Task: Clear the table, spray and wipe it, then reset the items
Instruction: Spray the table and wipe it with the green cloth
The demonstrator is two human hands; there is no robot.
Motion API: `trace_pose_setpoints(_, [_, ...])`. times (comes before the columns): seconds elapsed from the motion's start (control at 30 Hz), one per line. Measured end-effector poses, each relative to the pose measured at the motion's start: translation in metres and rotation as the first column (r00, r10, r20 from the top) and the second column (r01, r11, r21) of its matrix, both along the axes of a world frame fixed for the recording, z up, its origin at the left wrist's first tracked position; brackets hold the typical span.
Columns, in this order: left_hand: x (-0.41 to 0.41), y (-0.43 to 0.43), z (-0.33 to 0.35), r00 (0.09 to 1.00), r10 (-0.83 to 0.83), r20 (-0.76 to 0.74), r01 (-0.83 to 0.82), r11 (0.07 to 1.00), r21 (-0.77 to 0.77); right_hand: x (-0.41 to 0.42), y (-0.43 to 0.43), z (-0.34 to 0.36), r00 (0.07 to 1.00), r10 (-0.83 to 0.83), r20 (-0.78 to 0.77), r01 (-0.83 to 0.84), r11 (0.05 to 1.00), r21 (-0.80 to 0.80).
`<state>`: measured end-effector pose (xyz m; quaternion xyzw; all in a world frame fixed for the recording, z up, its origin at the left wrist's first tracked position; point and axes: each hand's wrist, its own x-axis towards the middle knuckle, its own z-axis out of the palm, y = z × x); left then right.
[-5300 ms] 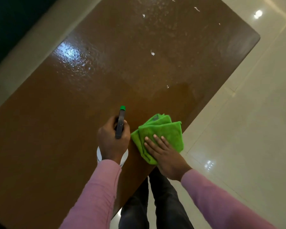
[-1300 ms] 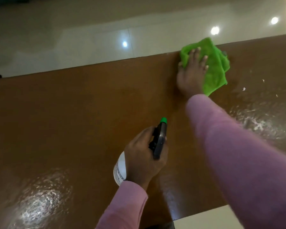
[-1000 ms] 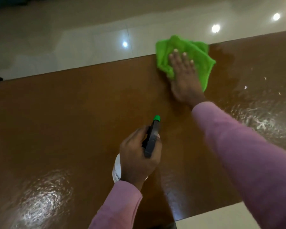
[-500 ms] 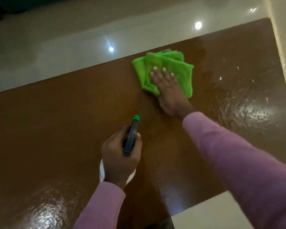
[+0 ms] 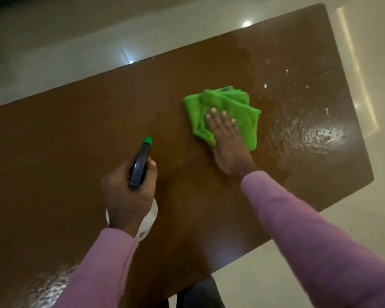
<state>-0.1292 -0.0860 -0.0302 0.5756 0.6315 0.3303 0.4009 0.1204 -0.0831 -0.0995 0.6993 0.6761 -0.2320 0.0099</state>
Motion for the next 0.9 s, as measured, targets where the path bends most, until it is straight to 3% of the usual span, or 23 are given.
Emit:
trace_pose_setpoints(0.1, [0.002,-0.003,0.0,0.998,-0.056,-0.017,0.056,0.998,0.025,0.039,0.002,0.001,0.952,-0.306,0.03,0.306,0.952,-0.004])
trace_pose_setpoints(0.17, [0.005,-0.006,0.001,0.992,-0.117,-0.036,0.118,0.992,0.035,0.015,-0.011,0.002,0.938,-0.344,0.03,0.344,0.939,0.015])
trace_pose_setpoints(0.23, [0.007,-0.008,0.003,0.985,-0.164,-0.049,0.166,0.985,0.038,-0.033,-0.041,0.003,0.972,-0.231,-0.031,0.232,0.973,0.013])
trace_pose_setpoints(0.3, [0.006,-0.009,0.004,0.981,-0.184,-0.056,0.187,0.982,0.039,-0.076,-0.081,0.004,0.997,-0.021,-0.08,0.019,1.0,-0.021])
trace_pose_setpoints(0.4, [0.003,-0.009,0.005,0.981,-0.188,-0.042,0.19,0.981,0.038,-0.055,-0.11,0.008,0.98,0.143,-0.136,-0.149,0.988,-0.033])
trace_pose_setpoints(0.5, [0.0,-0.012,0.006,0.982,-0.19,-0.004,0.19,0.981,0.029,0.011,-0.1,0.004,0.989,-0.13,-0.071,0.128,0.991,-0.029])
trace_pose_setpoints(0.57, [0.001,-0.015,0.006,0.98,-0.198,0.011,0.197,0.98,0.029,0.038,-0.091,0.005,0.929,-0.368,-0.029,0.367,0.93,-0.033])
trace_pose_setpoints(0.63, [0.001,-0.018,0.006,0.978,-0.21,0.01,0.209,0.978,0.014,0.024,-0.094,0.006,0.886,-0.461,-0.035,0.461,0.887,-0.028])
trace_pose_setpoints(0.7, [0.001,-0.02,0.007,0.977,-0.21,0.017,0.21,0.978,0.01,-0.019,-0.116,0.009,0.917,-0.396,-0.051,0.394,0.918,-0.036])
trace_pose_setpoints(0.8, [-0.002,-0.019,0.007,0.978,-0.207,0.011,0.207,0.978,0.024,-0.092,-0.179,0.014,0.979,-0.153,-0.132,0.141,0.985,-0.101])
trace_pose_setpoints(0.87, [-0.005,-0.019,0.008,0.983,-0.18,0.032,0.18,0.984,-0.008,-0.089,-0.209,0.018,0.987,-0.004,-0.161,-0.017,0.992,-0.129])
trace_pose_setpoints(0.9, [-0.006,-0.018,0.008,0.986,-0.155,0.052,0.157,0.987,-0.032,-0.069,-0.214,0.018,0.989,-0.002,-0.151,-0.016,0.993,-0.115])
